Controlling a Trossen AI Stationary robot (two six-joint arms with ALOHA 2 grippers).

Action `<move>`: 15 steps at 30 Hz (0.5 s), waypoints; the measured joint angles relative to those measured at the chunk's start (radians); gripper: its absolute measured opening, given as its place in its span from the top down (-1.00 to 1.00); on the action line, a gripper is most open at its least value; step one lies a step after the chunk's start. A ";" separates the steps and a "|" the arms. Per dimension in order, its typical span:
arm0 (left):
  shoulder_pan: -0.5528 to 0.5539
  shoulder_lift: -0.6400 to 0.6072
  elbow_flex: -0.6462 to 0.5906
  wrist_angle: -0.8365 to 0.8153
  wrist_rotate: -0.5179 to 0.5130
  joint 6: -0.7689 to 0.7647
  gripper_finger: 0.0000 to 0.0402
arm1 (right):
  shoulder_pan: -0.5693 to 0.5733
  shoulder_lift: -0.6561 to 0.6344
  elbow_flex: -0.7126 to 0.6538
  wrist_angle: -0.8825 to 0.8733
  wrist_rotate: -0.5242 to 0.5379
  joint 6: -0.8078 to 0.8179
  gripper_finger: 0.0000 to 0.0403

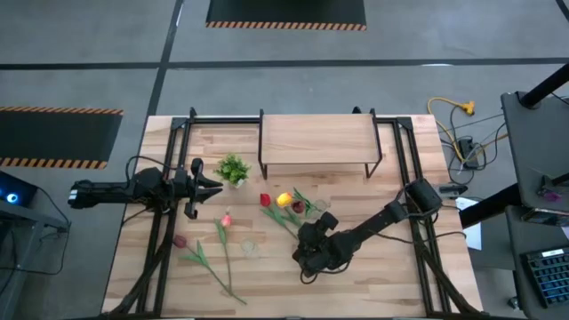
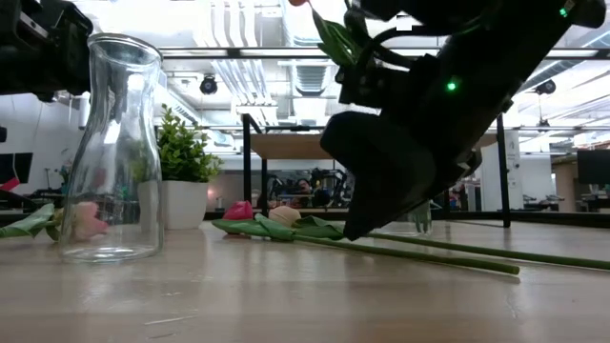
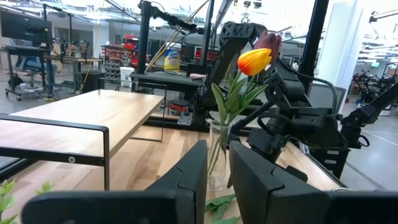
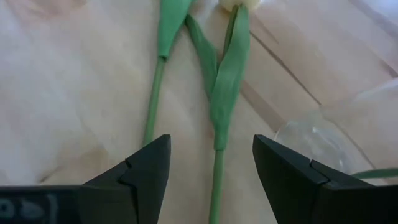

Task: Pick and place flowers into a vace then onto a shelf
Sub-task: Put the light pink tulip into the right transparent vase

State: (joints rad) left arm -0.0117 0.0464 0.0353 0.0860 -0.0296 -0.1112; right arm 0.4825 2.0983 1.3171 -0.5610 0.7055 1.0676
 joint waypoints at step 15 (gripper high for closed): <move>0.000 0.000 0.000 0.000 0.000 0.000 0.75 | -0.013 0.000 -0.015 -0.011 -0.028 0.007 -0.06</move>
State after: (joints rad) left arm -0.0119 0.0463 0.0353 0.0860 -0.0293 -0.1108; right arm 0.4696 2.0982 1.3022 -0.5720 0.6778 1.0741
